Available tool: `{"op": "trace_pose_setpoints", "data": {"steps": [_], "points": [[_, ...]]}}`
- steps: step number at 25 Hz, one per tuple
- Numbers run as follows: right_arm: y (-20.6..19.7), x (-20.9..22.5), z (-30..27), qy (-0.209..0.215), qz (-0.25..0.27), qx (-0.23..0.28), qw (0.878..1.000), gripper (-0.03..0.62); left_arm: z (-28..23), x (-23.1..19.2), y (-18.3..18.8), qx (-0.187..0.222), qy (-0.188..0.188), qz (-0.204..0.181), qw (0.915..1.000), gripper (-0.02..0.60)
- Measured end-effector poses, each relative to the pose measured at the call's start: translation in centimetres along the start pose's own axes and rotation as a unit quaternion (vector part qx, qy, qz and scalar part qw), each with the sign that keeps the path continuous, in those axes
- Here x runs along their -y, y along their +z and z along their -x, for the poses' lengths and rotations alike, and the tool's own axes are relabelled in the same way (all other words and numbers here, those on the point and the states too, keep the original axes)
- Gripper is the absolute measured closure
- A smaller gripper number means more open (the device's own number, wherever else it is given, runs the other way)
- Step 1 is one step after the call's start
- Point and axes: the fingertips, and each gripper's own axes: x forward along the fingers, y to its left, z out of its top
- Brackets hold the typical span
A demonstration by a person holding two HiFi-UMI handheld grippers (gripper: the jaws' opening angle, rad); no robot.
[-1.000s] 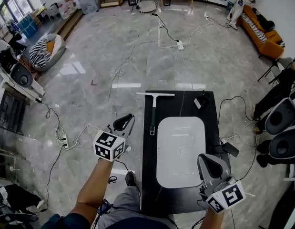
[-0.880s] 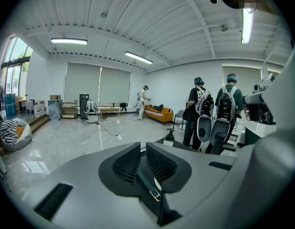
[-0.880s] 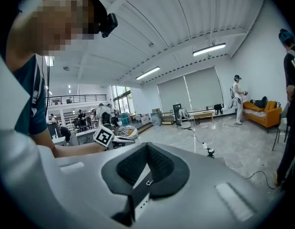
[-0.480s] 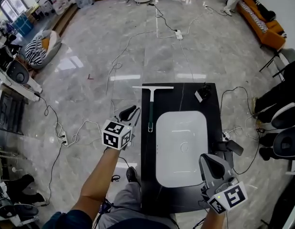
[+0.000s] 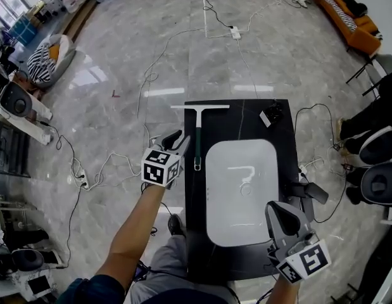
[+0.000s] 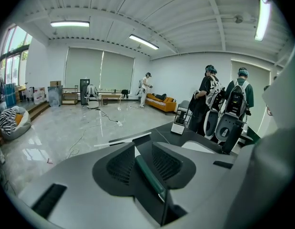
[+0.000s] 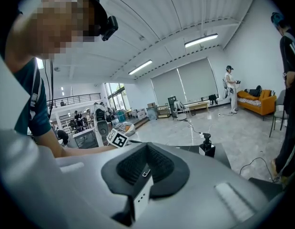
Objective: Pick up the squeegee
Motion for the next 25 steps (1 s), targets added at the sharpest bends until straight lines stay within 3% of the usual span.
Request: {"op": "trace_pose_setpoints", "data": {"steps": [14,25], "points": [[-2.3,1.2,-0.9,-0.008,-0.017,-0.014,1.000,0.585,-6.4,-0.5,-4.4,-0.056,0.017,0.023,0.9980,0.375],[-4.2,1.9,-1.1,-0.011,-0.030,-0.021,0.999,0.585,-9.3,0.1,-6.9,-0.081,0.029,0.018,0.9961,0.342]]}}
